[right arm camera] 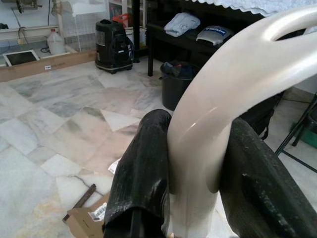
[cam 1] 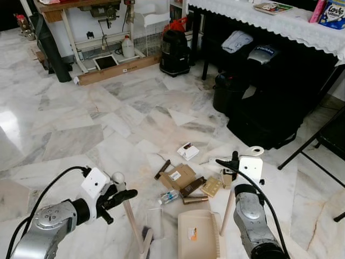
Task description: Sweep floor
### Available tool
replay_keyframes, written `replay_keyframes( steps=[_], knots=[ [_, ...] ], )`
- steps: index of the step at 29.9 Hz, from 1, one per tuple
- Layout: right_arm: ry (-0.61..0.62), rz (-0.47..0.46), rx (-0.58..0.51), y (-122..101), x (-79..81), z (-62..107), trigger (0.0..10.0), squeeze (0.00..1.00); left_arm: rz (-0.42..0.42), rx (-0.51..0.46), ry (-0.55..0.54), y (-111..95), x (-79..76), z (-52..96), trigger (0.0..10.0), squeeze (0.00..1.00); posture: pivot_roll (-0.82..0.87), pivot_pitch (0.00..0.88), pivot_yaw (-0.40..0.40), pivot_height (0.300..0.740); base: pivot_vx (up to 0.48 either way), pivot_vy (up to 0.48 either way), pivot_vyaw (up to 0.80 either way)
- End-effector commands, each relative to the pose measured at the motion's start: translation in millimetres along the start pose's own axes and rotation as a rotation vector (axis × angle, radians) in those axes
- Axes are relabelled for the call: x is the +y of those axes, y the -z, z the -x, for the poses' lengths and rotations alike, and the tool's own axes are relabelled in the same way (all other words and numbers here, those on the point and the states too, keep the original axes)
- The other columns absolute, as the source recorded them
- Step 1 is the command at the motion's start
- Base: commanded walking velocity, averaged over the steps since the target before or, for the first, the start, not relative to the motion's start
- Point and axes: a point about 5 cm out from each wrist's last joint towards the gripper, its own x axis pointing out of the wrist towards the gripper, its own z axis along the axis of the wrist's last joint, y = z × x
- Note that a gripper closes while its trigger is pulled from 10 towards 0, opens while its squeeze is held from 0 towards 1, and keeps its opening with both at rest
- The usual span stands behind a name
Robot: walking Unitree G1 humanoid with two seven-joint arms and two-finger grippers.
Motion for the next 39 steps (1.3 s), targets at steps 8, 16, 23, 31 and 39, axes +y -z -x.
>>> replay_keyframes(
  steps=[8,16,23,31,39],
  knots=[
    [-0.002,-0.006,-0.032,-7,0.6,-4.3,10.0,0.00,-0.007,-0.338,-0.310,-62,48.3,21.4,10.0,0.00,0.18,0.038,-0.011,0.740,0.000,0.000,0.00],
    [-0.003,-0.007,-0.030,-6,0.8,-4.1,10.0,0.00,-0.049,-0.386,-0.452,-67,57.7,20.8,10.0,0.00,0.18,0.039,-0.011,0.740,0.000,0.000,0.00],
    [-0.008,-0.020,-0.059,-7,5.0,0.4,10.0,0.00,0.016,-0.384,-0.497,-47,44.0,-4.6,10.0,0.00,0.17,0.048,-0.008,0.740,0.000,0.000,0.00],
    [0.068,0.038,-0.108,-6,-0.8,2.3,10.0,0.00,0.050,-0.352,-0.535,-25,38.7,-16.2,10.0,0.00,0.16,0.058,0.009,0.740,0.000,0.000,0.00],
    [0.064,0.047,-0.050,8,7.1,8.8,10.0,0.00,0.056,-0.343,-0.542,-20,38.9,-17.5,10.0,0.00,0.17,0.073,0.028,0.740,0.000,0.000,0.00]
  ],
)
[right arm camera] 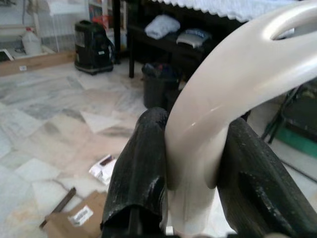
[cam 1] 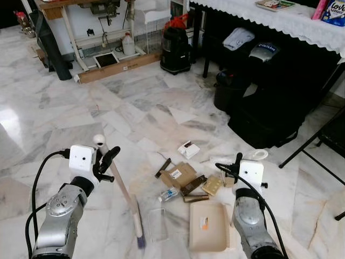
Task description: Sweep floor
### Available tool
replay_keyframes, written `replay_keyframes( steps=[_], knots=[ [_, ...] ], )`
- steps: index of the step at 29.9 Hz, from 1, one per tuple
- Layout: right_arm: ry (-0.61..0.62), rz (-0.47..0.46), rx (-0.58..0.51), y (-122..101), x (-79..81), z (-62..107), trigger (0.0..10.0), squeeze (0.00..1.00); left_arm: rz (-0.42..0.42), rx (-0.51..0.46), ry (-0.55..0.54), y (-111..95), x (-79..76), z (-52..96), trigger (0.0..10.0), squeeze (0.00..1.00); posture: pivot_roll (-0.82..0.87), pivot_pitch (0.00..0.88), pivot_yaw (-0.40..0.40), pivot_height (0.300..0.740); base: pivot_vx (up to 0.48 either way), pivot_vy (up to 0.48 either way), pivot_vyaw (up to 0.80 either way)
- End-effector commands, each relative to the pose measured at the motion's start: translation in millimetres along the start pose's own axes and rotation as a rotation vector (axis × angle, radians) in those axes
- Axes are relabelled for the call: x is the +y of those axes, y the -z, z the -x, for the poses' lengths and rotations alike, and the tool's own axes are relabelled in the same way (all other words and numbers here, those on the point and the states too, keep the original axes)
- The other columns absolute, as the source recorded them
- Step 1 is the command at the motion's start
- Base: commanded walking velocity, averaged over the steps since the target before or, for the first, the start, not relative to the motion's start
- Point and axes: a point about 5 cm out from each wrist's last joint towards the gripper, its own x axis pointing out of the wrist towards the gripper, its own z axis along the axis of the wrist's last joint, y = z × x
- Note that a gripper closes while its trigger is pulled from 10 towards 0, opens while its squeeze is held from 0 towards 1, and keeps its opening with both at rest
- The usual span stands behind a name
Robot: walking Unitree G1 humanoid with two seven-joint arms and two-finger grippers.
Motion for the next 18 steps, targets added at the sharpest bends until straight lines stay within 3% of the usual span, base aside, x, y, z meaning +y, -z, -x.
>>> replay_keyframes(
  steps=[1,18],
  knots=[
    [-0.015,0.003,-0.018,-2.7,6.3,0.0,10.0,0.00,-0.020,-0.031,-0.011,-3.7,3.0,-0.3,10.0,0.00,0.17,0.074,0.030,0.740,0.000,0.000,0.00],
    [0.008,0.027,0.000,5.5,5.9,2.5,10.0,0.00,-0.036,-0.031,0.001,4.3,0.7,-0.4,10.0,0.00,0.18,0.075,0.049,0.740,0.000,0.000,0.00]
  ],
)
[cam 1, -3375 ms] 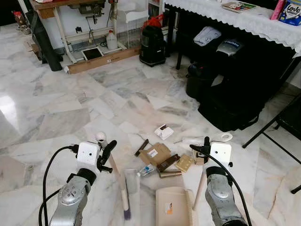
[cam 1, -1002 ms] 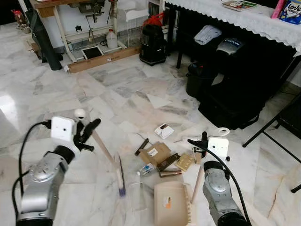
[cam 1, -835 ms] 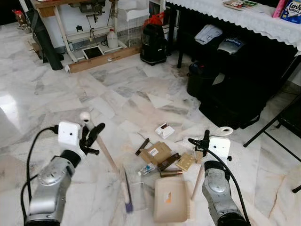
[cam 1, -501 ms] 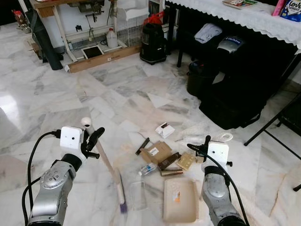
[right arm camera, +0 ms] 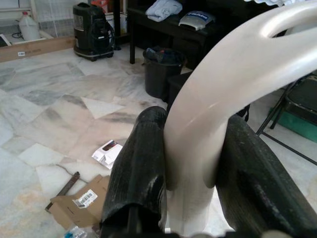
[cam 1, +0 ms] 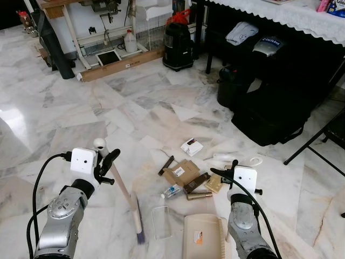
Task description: Sweep floor
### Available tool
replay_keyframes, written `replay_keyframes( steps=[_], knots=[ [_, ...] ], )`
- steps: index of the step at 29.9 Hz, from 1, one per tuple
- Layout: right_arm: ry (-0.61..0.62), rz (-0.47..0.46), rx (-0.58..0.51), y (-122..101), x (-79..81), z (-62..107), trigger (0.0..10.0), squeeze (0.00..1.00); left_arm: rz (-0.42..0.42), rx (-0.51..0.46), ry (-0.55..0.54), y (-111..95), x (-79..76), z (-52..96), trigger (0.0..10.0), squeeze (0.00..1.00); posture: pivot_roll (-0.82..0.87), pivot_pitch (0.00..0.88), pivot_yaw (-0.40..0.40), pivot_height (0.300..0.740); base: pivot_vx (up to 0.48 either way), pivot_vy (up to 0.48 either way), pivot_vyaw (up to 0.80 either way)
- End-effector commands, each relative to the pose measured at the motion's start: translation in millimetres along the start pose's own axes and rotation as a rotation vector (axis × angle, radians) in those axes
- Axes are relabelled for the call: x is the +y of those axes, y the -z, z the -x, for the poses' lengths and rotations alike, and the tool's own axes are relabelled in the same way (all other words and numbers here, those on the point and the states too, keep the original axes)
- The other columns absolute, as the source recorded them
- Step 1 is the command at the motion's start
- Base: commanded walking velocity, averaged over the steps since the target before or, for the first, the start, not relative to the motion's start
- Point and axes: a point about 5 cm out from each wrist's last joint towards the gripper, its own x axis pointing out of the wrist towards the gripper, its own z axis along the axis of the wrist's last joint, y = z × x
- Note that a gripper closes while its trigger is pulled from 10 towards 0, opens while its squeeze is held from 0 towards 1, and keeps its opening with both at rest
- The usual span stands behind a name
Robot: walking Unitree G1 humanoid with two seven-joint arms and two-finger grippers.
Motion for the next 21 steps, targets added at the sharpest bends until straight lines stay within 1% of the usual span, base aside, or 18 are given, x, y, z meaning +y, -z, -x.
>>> replay_keyframes(
  steps=[1,6,9,13,18,21],
  knots=[
    [0.005,0.011,-0.036,-5,-1.1,-3.6,10.0,0.00,-0.027,-0.052,0.009,-7,0.2,-0.2,10.0,0.00,0.18,0.075,0.049,0.740,0.000,0.000,0.00],
    [0.000,0.022,-0.070,-12,-0.3,-7.9,10.0,0.00,-0.036,-0.049,0.016,-7,0.2,0.1,10.0,0.00,0.18,0.072,0.054,0.740,0.000,0.000,0.00],
    [0.009,0.006,-0.098,-20,-0.7,-13.4,10.0,0.00,-0.040,-0.053,0.020,-8,0.4,-1.3,10.0,0.00,0.18,0.067,0.056,0.740,0.000,0.000,0.00],
    [-0.003,0.025,-0.129,-24,0.2,-15.5,10.0,0.00,-0.042,-0.059,0.024,-9,-0.2,-2.6,10.0,0.00,0.17,0.065,0.056,0.740,0.000,0.000,0.00],
    [-0.019,0.014,-0.090,-18,3.5,-13.5,10.0,0.00,-0.050,-0.064,0.036,-9,-1.6,-3.7,10.0,0.00,0.18,0.059,0.056,0.740,0.000,0.000,0.00],
    [-0.012,0.005,-0.028,-7,3.5,-8.1,10.0,0.00,-0.050,-0.068,0.039,-10,-2.4,-4.4,10.0,0.00,0.19,0.058,0.060,0.740,0.000,0.000,0.00]
  ],
)
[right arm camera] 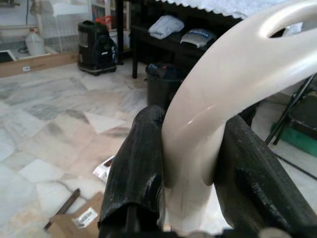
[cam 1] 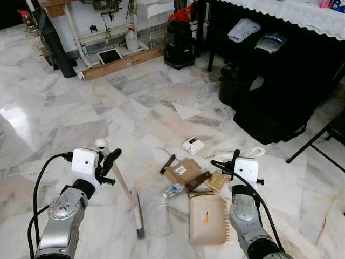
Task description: Sweep floor
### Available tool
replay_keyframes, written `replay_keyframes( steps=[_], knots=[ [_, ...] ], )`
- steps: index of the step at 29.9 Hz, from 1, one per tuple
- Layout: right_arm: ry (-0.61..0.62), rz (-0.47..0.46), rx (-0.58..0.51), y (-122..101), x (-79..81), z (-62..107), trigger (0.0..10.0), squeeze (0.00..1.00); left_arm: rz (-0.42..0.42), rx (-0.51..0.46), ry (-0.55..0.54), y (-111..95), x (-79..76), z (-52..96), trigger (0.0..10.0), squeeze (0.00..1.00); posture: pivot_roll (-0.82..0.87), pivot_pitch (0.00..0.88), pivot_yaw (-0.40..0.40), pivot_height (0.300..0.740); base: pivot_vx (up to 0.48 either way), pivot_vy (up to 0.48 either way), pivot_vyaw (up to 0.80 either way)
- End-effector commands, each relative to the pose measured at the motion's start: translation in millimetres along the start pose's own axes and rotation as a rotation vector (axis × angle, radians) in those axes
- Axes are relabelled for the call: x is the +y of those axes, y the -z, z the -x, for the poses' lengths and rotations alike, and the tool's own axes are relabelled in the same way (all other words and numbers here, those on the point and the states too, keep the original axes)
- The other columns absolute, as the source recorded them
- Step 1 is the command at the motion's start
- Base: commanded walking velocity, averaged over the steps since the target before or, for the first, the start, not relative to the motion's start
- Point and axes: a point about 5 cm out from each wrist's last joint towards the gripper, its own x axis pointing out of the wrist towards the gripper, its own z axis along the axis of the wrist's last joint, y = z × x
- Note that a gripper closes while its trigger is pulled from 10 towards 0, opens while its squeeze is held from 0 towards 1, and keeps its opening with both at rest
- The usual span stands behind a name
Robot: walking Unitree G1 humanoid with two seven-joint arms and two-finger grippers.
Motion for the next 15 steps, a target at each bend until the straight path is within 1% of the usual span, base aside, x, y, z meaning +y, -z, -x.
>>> replay_keyframes(
  steps=[1,5,8,11,15],
  knots=[
    [0.000,-0.010,0.054,10,1.0,5.9,10.0,0.00,-0.033,-0.047,0.020,-10,-0.1,-3.8,10.0,0.00,0.19,0.058,0.061,0.740,0.000,0.000,0.00],
    [-0.007,-0.002,0.121,24,1.0,16.4,10.0,0.00,-0.030,-0.049,0.022,-10,0.8,-3.3,10.0,0.00,0.20,0.060,0.062,0.740,0.000,0.000,0.00],
    [-0.013,0.011,0.144,29,0.4,21.1,10.0,0.00,-0.026,-0.043,0.027,-9,0.5,-2.2,10.0,0.00,0.21,0.060,0.060,0.740,0.000,0.000,0.00],
    [-0.013,0.012,0.149,31,0.1,21.8,10.0,0.00,-0.018,-0.032,0.036,-7,-0.7,-1.5,10.0,0.00,0.21,0.060,0.059,0.740,0.000,0.000,0.00],
    [-0.013,0.015,0.155,31,-0.5,21.8,10.0,0.00,-0.010,0.006,0.059,2,-4.6,0.5,10.0,0.00,0.20,0.060,0.059,0.740,0.000,0.000,0.00]
  ],
)
